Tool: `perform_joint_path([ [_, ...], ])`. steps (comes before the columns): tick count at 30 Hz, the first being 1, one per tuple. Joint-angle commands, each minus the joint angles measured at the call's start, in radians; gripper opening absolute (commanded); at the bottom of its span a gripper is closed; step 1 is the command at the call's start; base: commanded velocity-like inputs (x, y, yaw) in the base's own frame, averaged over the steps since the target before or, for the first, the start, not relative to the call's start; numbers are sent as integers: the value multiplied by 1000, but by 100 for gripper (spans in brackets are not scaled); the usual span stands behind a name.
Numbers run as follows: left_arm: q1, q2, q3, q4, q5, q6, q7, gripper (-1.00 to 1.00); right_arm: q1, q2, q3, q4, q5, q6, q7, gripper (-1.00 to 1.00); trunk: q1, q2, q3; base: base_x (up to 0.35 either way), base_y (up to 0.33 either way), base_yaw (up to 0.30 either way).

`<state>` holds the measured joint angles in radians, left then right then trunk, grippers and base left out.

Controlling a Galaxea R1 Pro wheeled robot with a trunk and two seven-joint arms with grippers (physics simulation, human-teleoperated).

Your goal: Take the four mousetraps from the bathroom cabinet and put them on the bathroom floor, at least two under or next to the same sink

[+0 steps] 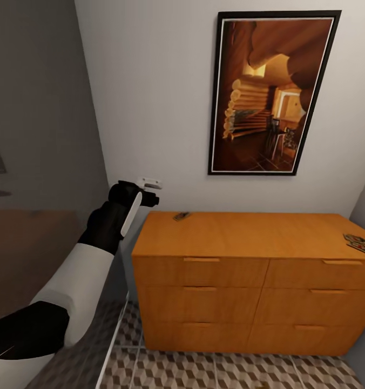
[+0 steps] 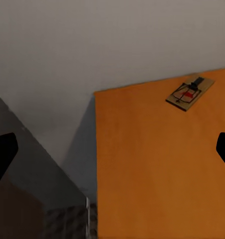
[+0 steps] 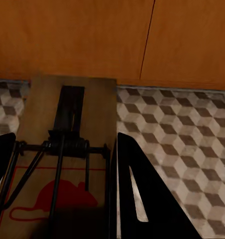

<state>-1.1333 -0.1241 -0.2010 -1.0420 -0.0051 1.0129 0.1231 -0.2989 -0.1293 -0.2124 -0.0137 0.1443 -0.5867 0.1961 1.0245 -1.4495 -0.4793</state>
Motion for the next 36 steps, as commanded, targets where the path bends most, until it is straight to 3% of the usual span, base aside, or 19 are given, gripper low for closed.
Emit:
perform_joint_path([
  [1,-1,0,-2,1,1,4,-7,100,10,-3,-10,0,5,18,8,-100,0,-1,-1,276,0,0],
  [7,0,0,-1,3,2,3,-59,100,68,-35,-11,0,1,51,55,-100,0,-1,-1,206,0,0],
  [12,0,0,-2,6,2,3,-66,100,101,-45,-11,1,-4,61,77,-100,0,-1,-1,79,0,0],
  [16,0,0,-2,9,2,3,-67,100,107,-45,-11,1,-20,92,47,-100,0,-1,-1,16,0,0],
  [23,5,-1,-4,53,2,4,-69,100,113,-42,-11,1,-100,183,3,-100,0,-1,-1,3,0,0],
  [27,6,-1,-13,100,2,3,-85,100,113,-39,-11,1,-113,191,1,-100,0,-1,-1,0,0,0],
  [36,7,-1,-29,191,1,-3,-188,100,113,-38,-11,1,-119,195,-1,-100,0,-1,-1,0,0,0],
])
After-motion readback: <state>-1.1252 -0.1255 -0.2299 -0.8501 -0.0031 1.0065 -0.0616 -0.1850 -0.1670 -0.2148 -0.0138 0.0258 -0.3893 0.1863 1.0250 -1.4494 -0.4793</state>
